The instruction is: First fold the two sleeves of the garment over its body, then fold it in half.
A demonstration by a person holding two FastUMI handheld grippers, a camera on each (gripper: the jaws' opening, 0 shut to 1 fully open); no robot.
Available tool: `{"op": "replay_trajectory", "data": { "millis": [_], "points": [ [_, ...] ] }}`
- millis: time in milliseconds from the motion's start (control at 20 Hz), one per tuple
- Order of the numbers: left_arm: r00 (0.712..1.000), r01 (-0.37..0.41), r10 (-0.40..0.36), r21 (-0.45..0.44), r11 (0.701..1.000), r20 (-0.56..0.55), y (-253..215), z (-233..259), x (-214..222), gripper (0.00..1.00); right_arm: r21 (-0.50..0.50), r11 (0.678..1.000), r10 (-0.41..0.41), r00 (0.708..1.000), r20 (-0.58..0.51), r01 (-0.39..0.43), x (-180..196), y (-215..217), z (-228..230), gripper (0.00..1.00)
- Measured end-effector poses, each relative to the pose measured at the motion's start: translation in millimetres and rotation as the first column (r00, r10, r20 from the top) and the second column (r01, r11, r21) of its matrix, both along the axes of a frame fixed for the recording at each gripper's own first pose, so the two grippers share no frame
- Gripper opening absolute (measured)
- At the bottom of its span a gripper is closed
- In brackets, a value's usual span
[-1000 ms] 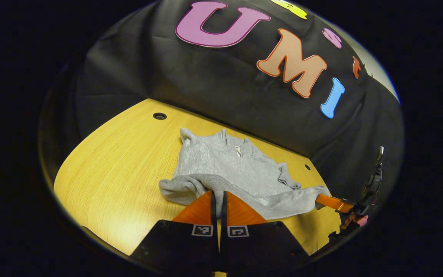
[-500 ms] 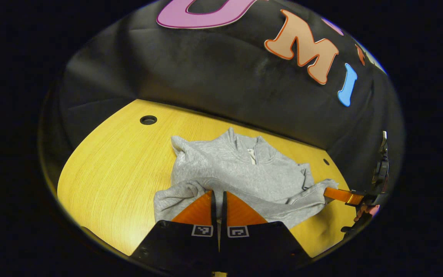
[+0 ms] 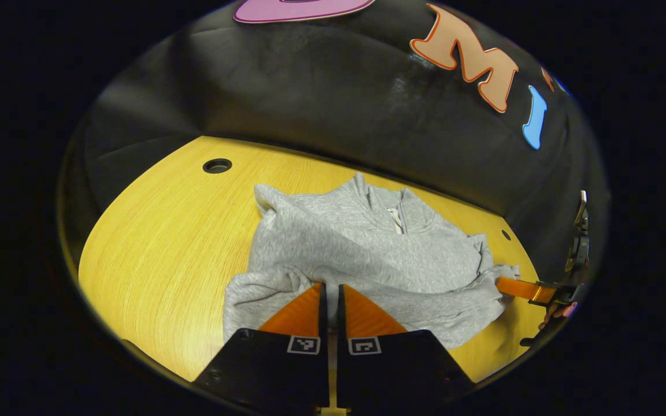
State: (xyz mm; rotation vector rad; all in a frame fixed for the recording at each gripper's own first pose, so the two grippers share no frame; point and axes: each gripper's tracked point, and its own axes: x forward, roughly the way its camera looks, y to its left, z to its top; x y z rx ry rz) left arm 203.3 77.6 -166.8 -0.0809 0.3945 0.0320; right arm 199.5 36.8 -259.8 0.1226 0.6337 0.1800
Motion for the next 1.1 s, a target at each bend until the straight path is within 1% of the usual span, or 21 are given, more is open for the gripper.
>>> {"op": "replay_trajectory", "data": {
  "millis": [50, 100, 150, 200, 250, 300, 350, 400, 450, 500, 600, 650, 750, 850, 1000, 1050, 1100],
  "points": [
    [1.000, -0.003, 0.003, 0.017, 1.000, 0.001, 0.6, 2.4, 0.1, 0.04, 0.025, 1.000, 0.013, 1.000, -0.004, -0.013, -3.6, 5.2, 3.5, 0.19],
    [1.000, -0.001, 0.001, 0.040, 0.999, -0.002, 0.0, 5.0, -1.0, 0.06, 0.044, 0.999, 0.031, 1.000, -0.002, -0.031, -6.7, 11.6, 8.0, 0.30],
    [1.000, 0.005, -0.005, 0.065, 0.998, -0.004, -2.4, 8.4, -1.8, 0.06, 0.044, 0.998, 0.045, 0.999, 0.005, -0.045, -8.2, 15.7, 10.6, 0.55],
    [1.000, 0.019, -0.020, 0.083, 0.996, 0.008, -6.7, 14.5, -3.6, 0.08, 0.025, 0.998, 0.059, 0.998, 0.015, -0.060, -10.5, 16.2, 14.1, 0.65],
    [0.999, 0.042, -0.044, 0.081, 0.996, 0.027, -13.5, 23.6, -4.1, 0.14, 0.003, 0.997, 0.075, 0.997, 0.031, -0.075, -14.1, 19.1, 19.0, 0.80],
    [0.996, 0.072, -0.075, 0.065, 0.995, 0.049, -23.0, 32.4, -5.8, 0.24, -0.020, 0.996, 0.092, 0.994, 0.052, -0.092, -15.8, 22.0, 26.0, 0.84],
    [0.993, 0.085, -0.089, 0.057, 0.995, 0.079, -28.4, 45.1, -8.1, 0.48, -0.048, 0.994, 0.105, 0.991, 0.077, -0.102, -17.3, 23.7, 31.8, 0.93],
    [0.991, 0.073, -0.080, 0.072, 0.995, 0.106, -27.7, 56.7, -8.2, 0.73, -0.077, 0.991, 0.114, 0.987, 0.109, -0.106, -17.3, 23.9, 41.3, 0.99],
    [0.988, 0.065, -0.077, 0.092, 0.994, 0.132, -25.4, 70.8, -14.2, 0.98, -0.099, 0.989, 0.124, 0.982, 0.142, -0.110, -20.7, 24.6, 54.4, 0.98],
    [0.984, 0.068, -0.083, 0.101, 0.993, 0.157, -28.5, 81.3, -18.2, 0.95, -0.109, 0.987, 0.133, 0.977, 0.167, -0.116, -24.5, 25.2, 65.8, 0.94],
    [0.974, 0.083, -0.104, 0.112, 0.990, 0.199, -37.1, 105.9, -31.9, 0.95, -0.119, 0.985, 0.145, 0.966, 0.215, -0.122, -35.4, 27.9, 88.8, 0.94],
    [0.969, 0.088, -0.113, 0.119, 0.989, 0.220, -39.8, 116.9, -39.8, 0.95, -0.125, 0.985, 0.149, 0.960, 0.238, -0.122, -43.2, 28.2, 100.0, 0.98],
    [0.960, 0.091, -0.124, 0.139, 0.986, 0.250, -44.1, 133.2, -59.3, 0.95, -0.132, 0.985, 0.148, 0.947, 0.285, -0.114, -58.8, 28.4, 122.4, 0.98],
    [0.956, 0.106, -0.138, 0.134, 0.985, 0.259, -51.9, 140.2, -80.8, 0.95, -0.134, 0.985, 0.147, 0.932, 0.331, -0.108, -78.5, 31.1, 145.5, 0.98],
    [0.955, 0.104, -0.129, 0.107, 0.989, 0.267, -55.4, 143.7, -112.5, 0.95, -0.146, 0.985, 0.144, 0.909, 0.391, -0.093, -108.4, 33.2, 172.1, 0.98],
    [0.955, 0.101, -0.127, 0.108, 0.989, 0.267, -54.6, 142.1, -125.8, 0.95, -0.153, 0.985, 0.139, 0.901, 0.412, -0.082, -121.2, 31.9, 179.7, 0.94],
    [0.956, 0.090, -0.118, 0.113, 0.990, 0.269, -51.4, 141.7, -136.3, 0.95, -0.161, 0.984, 0.136, 0.891, 0.434, -0.073, -131.2, 30.9, 186.9, 0.98]
  ]
}}
